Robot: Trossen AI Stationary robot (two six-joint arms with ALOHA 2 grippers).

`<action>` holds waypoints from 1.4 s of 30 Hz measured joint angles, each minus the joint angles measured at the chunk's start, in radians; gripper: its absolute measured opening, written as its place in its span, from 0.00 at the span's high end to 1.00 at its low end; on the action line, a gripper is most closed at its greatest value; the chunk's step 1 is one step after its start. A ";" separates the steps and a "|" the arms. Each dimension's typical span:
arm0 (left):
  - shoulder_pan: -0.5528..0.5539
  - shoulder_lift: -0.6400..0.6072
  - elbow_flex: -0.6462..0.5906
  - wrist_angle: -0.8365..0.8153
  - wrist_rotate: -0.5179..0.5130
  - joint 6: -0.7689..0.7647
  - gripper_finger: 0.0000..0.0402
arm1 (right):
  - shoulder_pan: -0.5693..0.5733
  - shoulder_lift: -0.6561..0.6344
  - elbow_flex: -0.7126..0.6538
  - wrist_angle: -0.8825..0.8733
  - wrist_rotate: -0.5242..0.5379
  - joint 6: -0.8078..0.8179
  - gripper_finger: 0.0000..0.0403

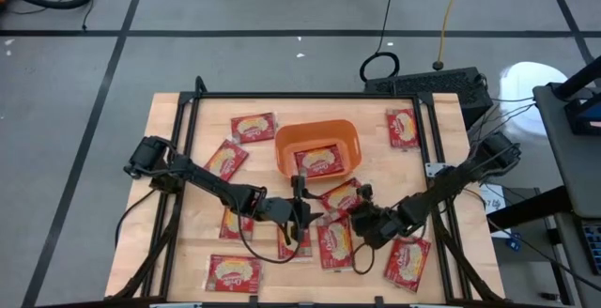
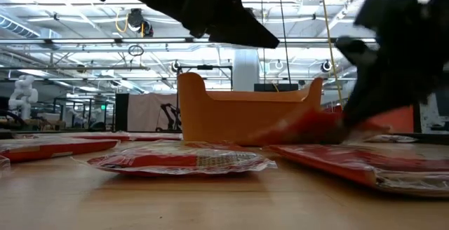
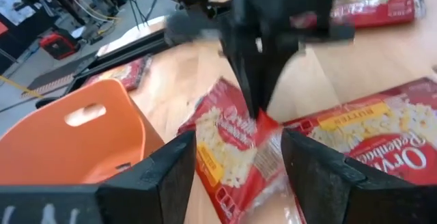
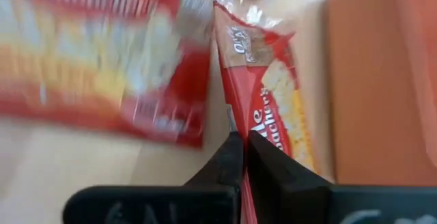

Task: Sort popcorn bags into baskets
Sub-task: Put the red popcorn bag into the orange bin

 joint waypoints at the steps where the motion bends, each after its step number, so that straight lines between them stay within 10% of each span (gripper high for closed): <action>1: -0.003 0.000 0.000 -0.004 0.000 0.000 0.43 | 0.000 -0.025 0.000 0.003 0.002 0.020 0.99; 15: -0.013 0.114 -0.001 0.143 -0.055 0.086 0.22 | -0.044 -0.168 0.001 0.066 -0.034 0.039 1.00; 34: 0.007 0.159 -0.001 0.262 -0.121 0.289 0.90 | -0.072 -0.198 0.002 0.126 -0.035 0.003 1.00; 42: 0.008 0.047 -0.002 0.232 -0.122 0.394 0.91 | -0.071 -0.407 0.003 0.088 0.007 -0.060 0.89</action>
